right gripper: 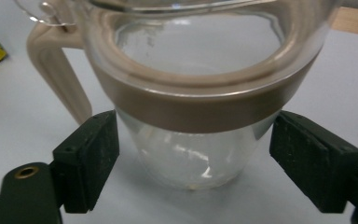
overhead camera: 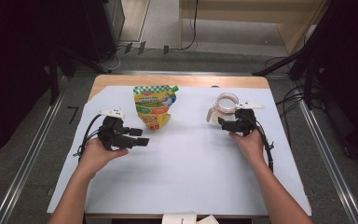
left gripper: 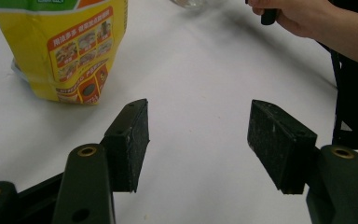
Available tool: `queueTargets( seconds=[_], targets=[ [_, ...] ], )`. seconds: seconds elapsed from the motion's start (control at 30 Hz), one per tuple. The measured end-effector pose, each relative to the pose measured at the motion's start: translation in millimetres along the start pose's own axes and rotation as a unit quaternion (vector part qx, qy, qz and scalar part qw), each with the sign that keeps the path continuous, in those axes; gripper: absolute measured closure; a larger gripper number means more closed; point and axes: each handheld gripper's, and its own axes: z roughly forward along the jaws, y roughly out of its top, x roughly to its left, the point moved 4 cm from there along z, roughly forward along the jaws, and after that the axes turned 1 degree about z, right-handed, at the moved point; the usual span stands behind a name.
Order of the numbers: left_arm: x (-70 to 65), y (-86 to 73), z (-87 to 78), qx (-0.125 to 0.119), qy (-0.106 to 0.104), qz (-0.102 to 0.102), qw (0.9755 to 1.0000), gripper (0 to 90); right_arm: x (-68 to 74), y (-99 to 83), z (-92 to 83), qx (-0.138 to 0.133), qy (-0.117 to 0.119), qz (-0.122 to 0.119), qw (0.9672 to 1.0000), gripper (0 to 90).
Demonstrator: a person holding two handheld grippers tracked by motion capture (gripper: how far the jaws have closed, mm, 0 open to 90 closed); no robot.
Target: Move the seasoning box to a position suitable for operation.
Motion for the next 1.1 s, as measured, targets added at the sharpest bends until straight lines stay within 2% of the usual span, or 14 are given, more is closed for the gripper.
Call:
queueTargets(
  seconds=[0.17,0.3,0.53,0.87,0.93,0.97,1.1],
  targets=[
    [-2.6,-2.3,-0.5,0.004,0.004,0.001,1.0,39.3,-0.5,2.5,9.1,-0.013,0.005,0.01,0.9998,12.3],
    [-5.0,-3.4,0.7,0.004,0.004,-0.001,1.0,39.2,0.1,4.0,17.8,-0.029,0.001,0.008,0.9995,10.6],
    [-10.9,-5.7,10.9,0.029,0.0,0.01,0.9995,38.0,1.5,4.2,27.4,-0.051,-0.009,0.003,0.9987,10.9],
    [-14.5,-3.8,14.5,0.029,0.002,0.022,0.9993,37.6,5.2,5.6,23.0,-0.045,-0.021,-0.022,0.9985,12.1],
    [-14.4,-3.4,14.5,0.027,0.004,0.021,0.9994,37.2,7.6,7.3,20.4,-0.049,-0.015,-0.019,0.9985,12.1],
    [-14.1,-3.0,14.7,0.026,0.002,0.016,0.9995,35.7,11.0,9.0,17.0,-0.051,-0.005,-0.01,0.9986,12.1],
    [-13.7,-1.3,14.5,0.024,0.002,0.013,0.9996,35.4,19.1,11.3,10.6,-0.053,0.008,-0.011,0.9985,12.1]
  ],
)
